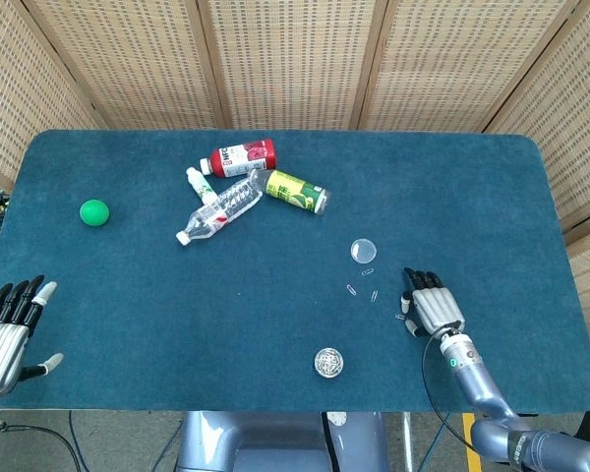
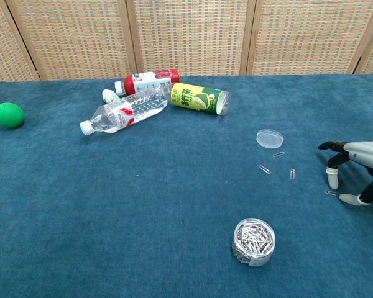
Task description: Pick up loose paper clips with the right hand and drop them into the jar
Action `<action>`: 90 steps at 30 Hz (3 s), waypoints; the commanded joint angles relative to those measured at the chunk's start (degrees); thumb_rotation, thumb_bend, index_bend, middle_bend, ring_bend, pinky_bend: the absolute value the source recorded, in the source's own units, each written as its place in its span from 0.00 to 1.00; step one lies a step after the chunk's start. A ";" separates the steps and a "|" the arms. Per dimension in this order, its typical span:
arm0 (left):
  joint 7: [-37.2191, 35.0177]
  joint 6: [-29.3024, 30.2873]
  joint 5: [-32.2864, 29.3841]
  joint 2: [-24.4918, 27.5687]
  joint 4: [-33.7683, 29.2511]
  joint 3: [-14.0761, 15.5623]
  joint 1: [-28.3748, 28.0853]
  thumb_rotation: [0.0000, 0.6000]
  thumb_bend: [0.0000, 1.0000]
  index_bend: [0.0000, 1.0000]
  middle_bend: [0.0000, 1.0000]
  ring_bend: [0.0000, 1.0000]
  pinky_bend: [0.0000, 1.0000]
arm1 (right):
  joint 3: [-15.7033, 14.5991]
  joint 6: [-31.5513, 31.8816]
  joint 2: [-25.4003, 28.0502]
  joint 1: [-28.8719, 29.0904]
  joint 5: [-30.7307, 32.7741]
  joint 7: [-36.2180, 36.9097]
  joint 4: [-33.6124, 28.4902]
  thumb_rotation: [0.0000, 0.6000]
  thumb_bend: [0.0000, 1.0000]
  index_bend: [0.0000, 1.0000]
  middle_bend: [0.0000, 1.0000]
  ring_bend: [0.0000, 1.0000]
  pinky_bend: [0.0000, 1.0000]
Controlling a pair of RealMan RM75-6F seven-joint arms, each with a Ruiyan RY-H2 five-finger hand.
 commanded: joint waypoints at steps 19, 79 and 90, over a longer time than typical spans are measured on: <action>-0.20 0.08 0.00 0.08 -0.02 -0.02 0.01 1.00 0.00 0.00 0.00 0.00 0.00 | 0.91 -1.86 -0.73 0.39 0.33 -1.86 -0.25 1.00 0.32 0.51 0.00 0.00 0.00; -0.74 -0.26 -0.05 0.16 0.35 0.06 -0.14 1.00 0.00 0.00 0.00 0.00 0.00 | -1.49 -1.56 2.00 7.05 -5.99 -21.26 -26.10 1.00 0.51 0.62 0.00 0.00 0.00; -0.72 -0.23 0.04 0.21 0.20 0.09 -0.16 1.00 0.00 0.00 0.00 0.00 0.00 | -2.80 -0.77 0.59 7.57 -4.41 -23.71 -25.85 1.00 0.51 0.62 0.00 0.00 0.00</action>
